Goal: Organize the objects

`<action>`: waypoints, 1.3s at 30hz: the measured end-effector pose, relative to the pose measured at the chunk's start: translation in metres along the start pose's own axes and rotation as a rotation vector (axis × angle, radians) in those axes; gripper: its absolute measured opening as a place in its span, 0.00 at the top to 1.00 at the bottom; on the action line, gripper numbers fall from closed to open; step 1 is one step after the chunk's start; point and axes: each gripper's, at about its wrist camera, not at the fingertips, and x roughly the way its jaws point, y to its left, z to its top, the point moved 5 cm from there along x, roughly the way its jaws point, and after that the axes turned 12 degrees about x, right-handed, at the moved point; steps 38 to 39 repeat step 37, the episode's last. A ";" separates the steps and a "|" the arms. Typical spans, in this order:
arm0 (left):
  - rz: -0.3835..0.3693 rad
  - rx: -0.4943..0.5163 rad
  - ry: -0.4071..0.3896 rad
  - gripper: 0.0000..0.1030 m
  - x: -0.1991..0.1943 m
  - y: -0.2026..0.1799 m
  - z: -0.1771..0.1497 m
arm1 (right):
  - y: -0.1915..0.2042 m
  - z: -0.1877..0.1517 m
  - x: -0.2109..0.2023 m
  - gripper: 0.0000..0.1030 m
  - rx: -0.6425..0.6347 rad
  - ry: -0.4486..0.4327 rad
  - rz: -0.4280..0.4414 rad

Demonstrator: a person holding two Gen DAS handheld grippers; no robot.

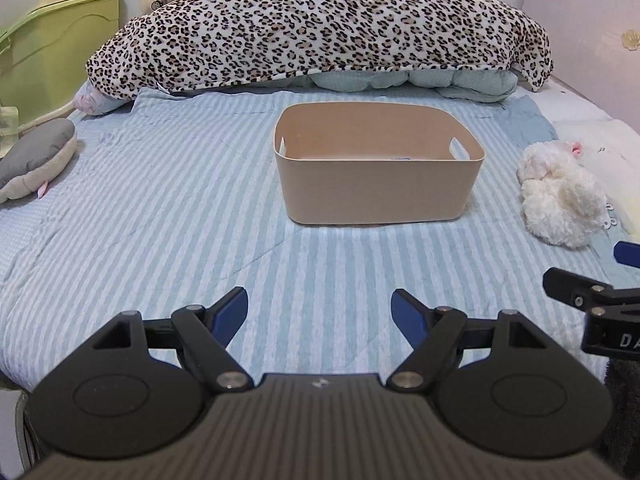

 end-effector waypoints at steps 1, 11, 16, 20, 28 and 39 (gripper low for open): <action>-0.009 -0.004 0.000 0.23 -0.002 0.000 -0.001 | 0.001 -0.001 -0.001 0.00 -0.004 0.000 -0.002; -0.017 0.000 -0.009 0.23 -0.009 -0.004 -0.004 | 0.001 -0.004 -0.005 0.00 -0.017 0.005 -0.006; -0.036 0.002 -0.012 0.23 -0.013 -0.007 -0.003 | 0.001 -0.005 -0.005 0.00 -0.017 0.007 -0.005; -0.038 0.010 -0.013 0.23 -0.014 -0.009 -0.003 | 0.003 -0.005 -0.006 0.00 -0.022 0.006 -0.003; -0.041 0.019 -0.006 0.23 -0.013 -0.013 -0.004 | 0.003 -0.005 -0.008 0.00 -0.021 0.007 0.000; -0.046 0.025 -0.007 0.22 -0.013 -0.015 -0.004 | 0.004 -0.007 -0.007 0.00 -0.020 0.010 0.003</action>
